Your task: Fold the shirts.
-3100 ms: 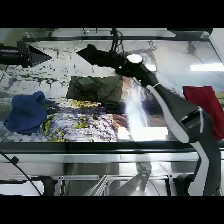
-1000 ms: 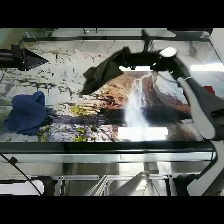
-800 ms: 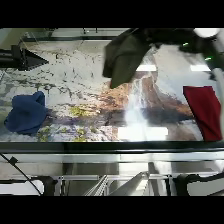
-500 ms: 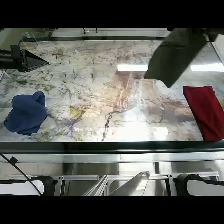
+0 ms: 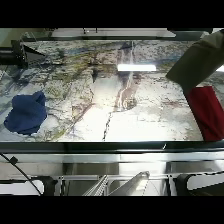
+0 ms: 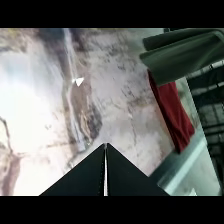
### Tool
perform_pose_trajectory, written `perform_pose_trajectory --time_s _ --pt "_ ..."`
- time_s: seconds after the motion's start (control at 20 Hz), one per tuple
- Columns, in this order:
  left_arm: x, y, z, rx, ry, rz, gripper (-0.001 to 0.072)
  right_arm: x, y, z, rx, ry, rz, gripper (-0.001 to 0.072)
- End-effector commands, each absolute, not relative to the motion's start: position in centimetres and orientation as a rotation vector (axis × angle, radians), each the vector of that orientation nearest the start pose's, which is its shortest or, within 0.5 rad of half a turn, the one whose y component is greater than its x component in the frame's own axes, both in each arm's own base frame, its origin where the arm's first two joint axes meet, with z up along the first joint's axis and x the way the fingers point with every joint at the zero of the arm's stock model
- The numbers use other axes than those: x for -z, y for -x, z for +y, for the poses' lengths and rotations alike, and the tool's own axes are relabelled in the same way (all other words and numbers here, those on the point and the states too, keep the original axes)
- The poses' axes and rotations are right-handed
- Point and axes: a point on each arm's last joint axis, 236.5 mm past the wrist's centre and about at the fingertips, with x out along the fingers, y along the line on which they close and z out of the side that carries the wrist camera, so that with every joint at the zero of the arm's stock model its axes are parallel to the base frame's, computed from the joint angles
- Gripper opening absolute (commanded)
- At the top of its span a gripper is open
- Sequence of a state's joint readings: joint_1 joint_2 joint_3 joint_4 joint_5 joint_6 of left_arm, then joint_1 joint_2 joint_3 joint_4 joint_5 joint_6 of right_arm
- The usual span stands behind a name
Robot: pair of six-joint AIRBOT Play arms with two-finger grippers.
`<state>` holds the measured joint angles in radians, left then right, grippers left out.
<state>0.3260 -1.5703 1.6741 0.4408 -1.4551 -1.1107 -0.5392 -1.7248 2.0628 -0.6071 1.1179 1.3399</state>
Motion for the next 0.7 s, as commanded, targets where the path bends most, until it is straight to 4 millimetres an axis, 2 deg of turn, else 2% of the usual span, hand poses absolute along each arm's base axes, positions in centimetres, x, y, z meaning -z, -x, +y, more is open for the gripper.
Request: perform_pose_trajectory --time_s 0.0,0.05,0.15,0.3,0.4,0.5,0.65 --pt "-18.7 -49.2 -5.5 0.712 0.626 0.769 0.0015 -26.7 -55.7 -17.6 -0.217 -0.617 0.360 0.0013" --pt "-18.7 -49.3 -5.8 0.714 0.622 0.768 0.0015 -25.2 -54.4 -18.7 -0.201 -0.609 0.423 0.0013" --pt "-18.6 -49.1 -7.1 0.743 0.600 0.775 0.0015 -20.4 -51.1 -20.1 -0.165 -0.669 0.618 0.0013" --pt "-18.5 -48.6 -9.6 0.792 0.565 0.792 0.0015 -12.9 -45.6 -20.6 -0.104 -0.829 0.926 0.0013" --pt "-18.4 -48.1 -11.5 0.831 0.550 0.806 0.0015 -9.4 -41.8 -20.7 -0.024 -0.855 1.132 0.0012" --pt "-18.4 -47.5 -13.1 0.867 0.536 0.823 0.0015 -8.0 -39.0 -21.2 0.071 -0.859 1.260 0.0012" --pt "-18.3 -46.3 -15.1 0.923 0.516 0.855 0.0015 -9.3 -38.2 -21.0 0.125 -0.888 1.260 0.0012"
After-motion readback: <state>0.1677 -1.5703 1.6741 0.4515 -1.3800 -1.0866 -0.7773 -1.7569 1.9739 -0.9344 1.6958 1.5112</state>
